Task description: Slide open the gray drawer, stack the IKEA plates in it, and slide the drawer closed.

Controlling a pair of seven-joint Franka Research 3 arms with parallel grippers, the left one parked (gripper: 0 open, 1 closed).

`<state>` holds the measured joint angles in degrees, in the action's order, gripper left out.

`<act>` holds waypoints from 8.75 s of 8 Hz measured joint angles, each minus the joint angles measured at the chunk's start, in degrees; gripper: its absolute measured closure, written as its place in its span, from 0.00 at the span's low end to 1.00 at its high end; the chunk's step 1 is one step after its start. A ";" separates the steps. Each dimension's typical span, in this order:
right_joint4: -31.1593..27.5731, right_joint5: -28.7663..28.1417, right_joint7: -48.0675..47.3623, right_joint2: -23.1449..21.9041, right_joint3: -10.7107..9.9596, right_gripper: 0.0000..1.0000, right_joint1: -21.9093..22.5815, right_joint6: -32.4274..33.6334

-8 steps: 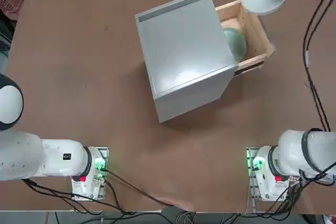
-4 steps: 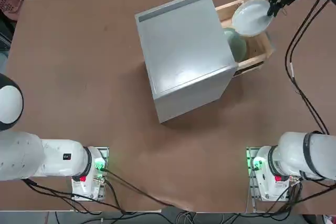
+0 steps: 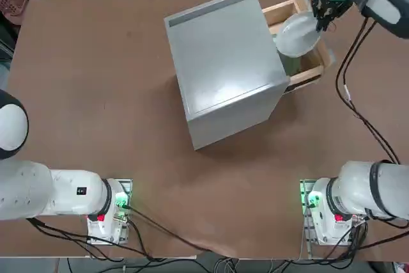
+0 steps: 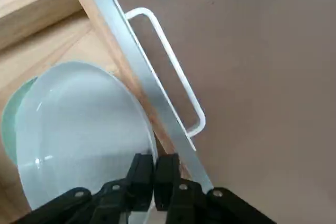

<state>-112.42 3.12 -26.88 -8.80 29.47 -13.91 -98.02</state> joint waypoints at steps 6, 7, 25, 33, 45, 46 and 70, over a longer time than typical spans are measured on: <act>-4.99 1.30 -11.66 3.55 5.75 0.98 0.56 -7.24; -6.10 1.35 -11.93 3.79 5.75 0.97 0.57 -8.12; 10.46 2.08 39.07 16.29 4.34 0.15 -19.71 -1.06; 9.25 -5.18 39.55 23.64 4.98 0.29 -19.04 -8.96; 8.10 -9.76 27.87 24.62 5.37 0.62 -12.49 -10.95; 7.96 -9.76 27.22 24.61 5.39 0.63 -11.71 -10.95; 5.81 -12.95 8.73 23.62 5.31 0.70 2.09 -10.58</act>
<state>-106.61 -9.83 -18.15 14.83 34.78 -11.82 -108.60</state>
